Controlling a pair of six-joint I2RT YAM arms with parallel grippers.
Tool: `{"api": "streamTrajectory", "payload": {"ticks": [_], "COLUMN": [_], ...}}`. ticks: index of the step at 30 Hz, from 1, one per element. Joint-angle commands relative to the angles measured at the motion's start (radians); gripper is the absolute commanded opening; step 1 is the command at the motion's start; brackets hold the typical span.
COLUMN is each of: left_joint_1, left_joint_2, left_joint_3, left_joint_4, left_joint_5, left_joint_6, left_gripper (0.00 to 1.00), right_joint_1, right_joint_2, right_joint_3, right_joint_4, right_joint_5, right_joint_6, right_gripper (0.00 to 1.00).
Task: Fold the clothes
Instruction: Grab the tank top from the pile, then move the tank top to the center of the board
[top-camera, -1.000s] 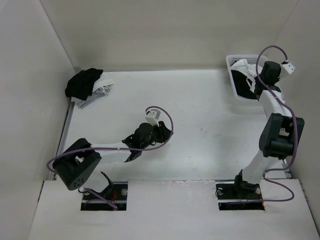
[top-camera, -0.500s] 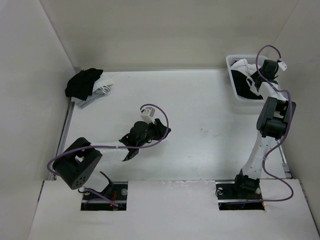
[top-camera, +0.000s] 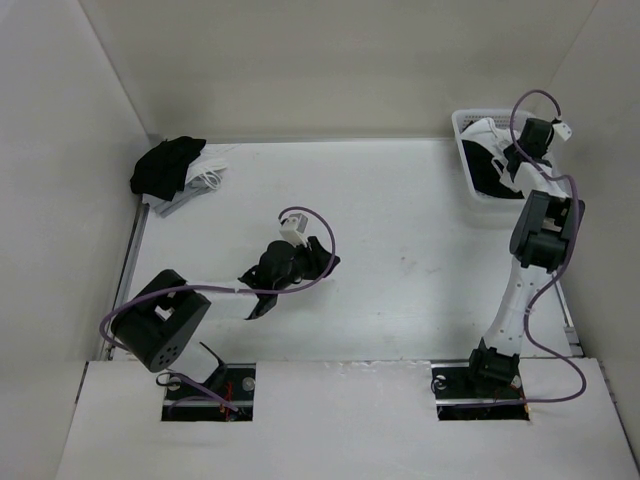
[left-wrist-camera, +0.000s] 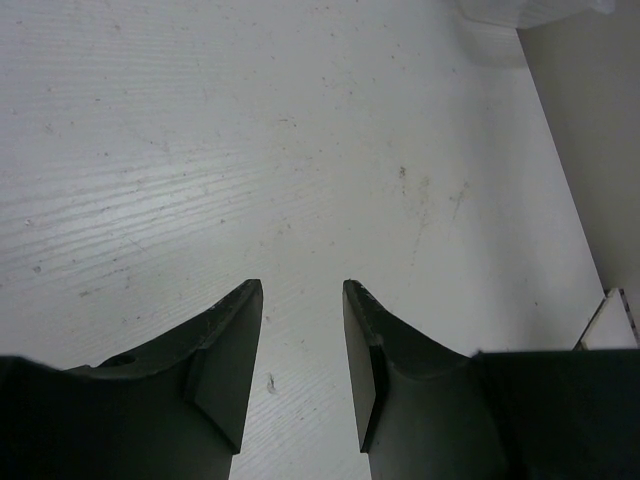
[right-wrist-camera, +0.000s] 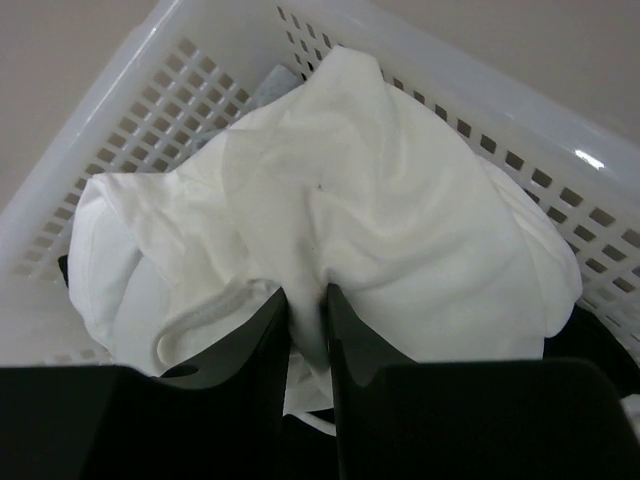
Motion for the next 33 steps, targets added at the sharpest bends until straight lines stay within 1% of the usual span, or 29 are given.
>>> {"api": "streamTrajectory", "payload": {"ticks": [1, 2, 3, 6, 9, 12, 13, 15, 19, 20, 21, 23, 25, 28, 29, 30, 31, 33], "left_joint_1": [0.006, 0.006, 0.006, 0.006, 0.003, -0.005, -0.007, -0.002, 0.024, 0.035, 0.052, 0.084, 0.127, 0.18, 0.206, 0.226, 0.242, 0.277], "left_joint_2": [0.005, 0.005, 0.004, -0.008, -0.018, -0.022, -0.028, -0.036, -0.068, -0.076, -0.099, -0.14, -0.209, -0.317, -0.379, -0.439, -0.477, -0.554], "left_joint_3": [0.002, 0.002, 0.002, -0.005, -0.009, -0.01, -0.012, -0.016, -0.036, -0.039, -0.045, -0.058, -0.076, -0.105, -0.123, -0.14, -0.151, -0.171], "left_joint_4": [0.074, 0.075, 0.078, 0.085, 0.088, 0.091, 0.092, 0.098, 0.109, 0.109, 0.106, 0.097, 0.077, 0.022, -0.016, -0.061, -0.096, -0.176], "left_joint_5": [0.029, 0.031, 0.034, 0.04, 0.04, 0.041, 0.041, 0.041, 0.025, 0.023, 0.021, 0.02, 0.017, 0.008, 0.002, -0.005, -0.008, -0.009], "left_joint_6": [-0.01, -0.012, -0.013, -0.02, -0.02, -0.02, -0.02, -0.02, -0.039, -0.047, -0.067, -0.104, -0.151, -0.187, -0.193, -0.191, -0.187, -0.173], "left_gripper": [0.37, 0.37, 0.37, 0.37, 0.37, 0.37, 0.37, 0.36, 0.36, 0.36, 0.36, 0.36, 0.36, 0.38, 0.42, 0.45, 0.47, 0.5], "right_joint_1": [-0.004, -0.003, -0.003, -0.003, 0.002, 0.017, 0.028, 0.048, 0.131, 0.154, 0.202, 0.287, 0.422, 0.598, 0.691, 0.745, 0.805, 0.896], "right_joint_2": [-0.127, -0.162, -0.194, -0.298, -0.401, -0.51, -0.581, -0.665, -0.912, -0.947, -1.013, -1.095, -1.193, -1.29, -1.329, -1.348, -1.374, -1.418], "right_joint_3": [-0.129, -0.169, -0.203, -0.293, -0.373, -0.436, -0.473, -0.51, -0.576, -0.579, -0.579, -0.586, -0.667, -0.873, -1.002, -1.078, -1.172, -1.295], "right_joint_4": [0.16, 0.198, 0.23, 0.293, 0.342, 0.353, 0.359, 0.361, 0.344, 0.333, 0.311, 0.272, 0.246, 0.243, 0.241, 0.24, 0.244, 0.214], "right_joint_5": [0.043, 0.049, 0.052, 0.06, 0.065, 0.057, 0.053, 0.043, -0.045, -0.071, -0.125, -0.209, -0.289, -0.291, -0.265, -0.248, -0.224, -0.189], "right_joint_6": [0.013, 0.009, 0.005, -0.005, -0.024, -0.034, -0.038, -0.039, -0.039, -0.039, -0.039, -0.042, -0.035, -0.018, 0.004, 0.015, 0.031, 0.057], "right_gripper": [0.26, 0.26, 0.23, 0.12, 0.13, 0.12, 0.12, 0.12, 0.11, 0.11, 0.11, 0.12, 0.14, 0.18, 0.25, 0.31, 0.4, 0.57]}}
